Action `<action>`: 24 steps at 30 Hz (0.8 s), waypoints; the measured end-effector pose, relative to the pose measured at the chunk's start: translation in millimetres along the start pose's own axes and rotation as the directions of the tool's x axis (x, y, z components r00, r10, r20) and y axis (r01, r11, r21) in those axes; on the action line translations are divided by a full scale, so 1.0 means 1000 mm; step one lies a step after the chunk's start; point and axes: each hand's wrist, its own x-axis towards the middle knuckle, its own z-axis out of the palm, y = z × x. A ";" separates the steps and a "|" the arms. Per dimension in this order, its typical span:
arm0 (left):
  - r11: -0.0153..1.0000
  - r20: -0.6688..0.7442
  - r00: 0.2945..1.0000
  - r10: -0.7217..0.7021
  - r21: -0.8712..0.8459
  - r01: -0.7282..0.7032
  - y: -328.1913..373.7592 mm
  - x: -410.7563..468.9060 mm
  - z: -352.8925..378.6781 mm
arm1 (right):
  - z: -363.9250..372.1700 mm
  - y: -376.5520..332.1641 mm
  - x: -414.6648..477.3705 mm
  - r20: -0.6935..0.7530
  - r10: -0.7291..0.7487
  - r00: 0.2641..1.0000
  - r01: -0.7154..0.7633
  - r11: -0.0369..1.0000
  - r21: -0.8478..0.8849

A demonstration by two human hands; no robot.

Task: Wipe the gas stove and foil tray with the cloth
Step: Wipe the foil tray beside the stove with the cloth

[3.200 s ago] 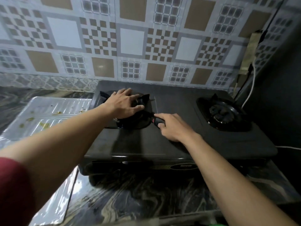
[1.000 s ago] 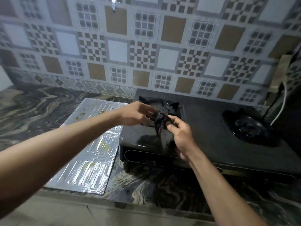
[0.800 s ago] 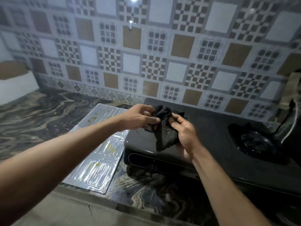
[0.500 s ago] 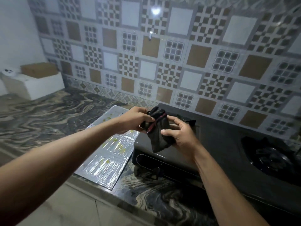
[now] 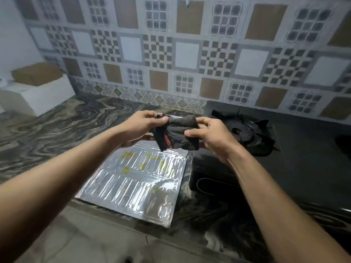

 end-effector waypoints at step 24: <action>0.970 0.014 0.998 -0.057 0.239 0.051 -0.142 0.158 -0.178 | 0.150 0.118 0.241 -0.483 -0.040 0.875 -0.157 0.919 -0.360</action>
